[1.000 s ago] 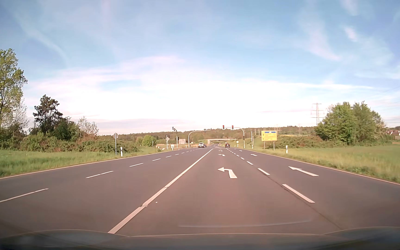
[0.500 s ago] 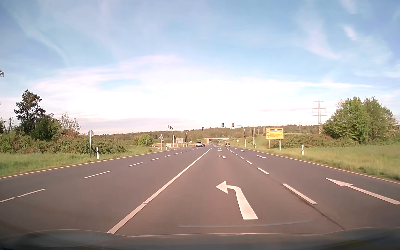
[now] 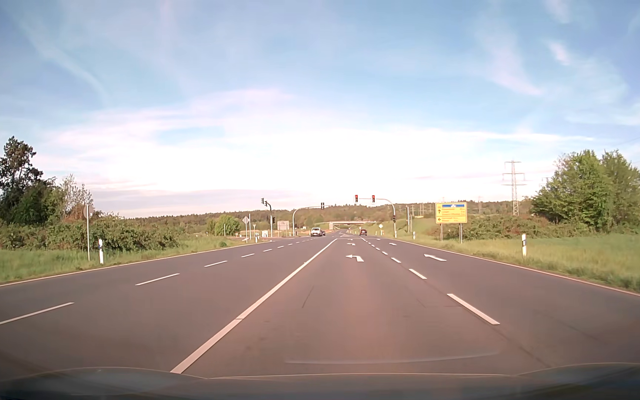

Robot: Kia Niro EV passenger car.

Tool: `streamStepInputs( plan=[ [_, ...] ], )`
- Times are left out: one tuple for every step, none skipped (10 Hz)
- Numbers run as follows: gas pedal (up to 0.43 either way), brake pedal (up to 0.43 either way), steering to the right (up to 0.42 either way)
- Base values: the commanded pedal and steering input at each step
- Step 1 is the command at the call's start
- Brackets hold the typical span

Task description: Follow the waypoints while adhering to traffic rules and regulations

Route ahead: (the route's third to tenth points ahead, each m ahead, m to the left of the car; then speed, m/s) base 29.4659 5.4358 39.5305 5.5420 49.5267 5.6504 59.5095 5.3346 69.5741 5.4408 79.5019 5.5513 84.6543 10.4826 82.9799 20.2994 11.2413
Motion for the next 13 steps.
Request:
streamStepInputs(
  plan=[
    [0.0, 0.232, 0.0],
    [0.0, 0.232, -0.001],
    [0.0, 0.232, -0.002],
    [0.0, 0.232, -0.002],
    [0.0, 0.232, -0.002],
    [0.0, 0.232, -0.002],
    [0.0, 0.232, -0.003],
    [0.0, 0.238, -0.003],
    [0.0, 0.232, -0.004],
    [0.0, 0.232, -0.005],
    [0.0, 0.238, -0.005],
    [0.0, 0.238, -0.005],
    [0.0, 0.238, -0.004]
  ],
)
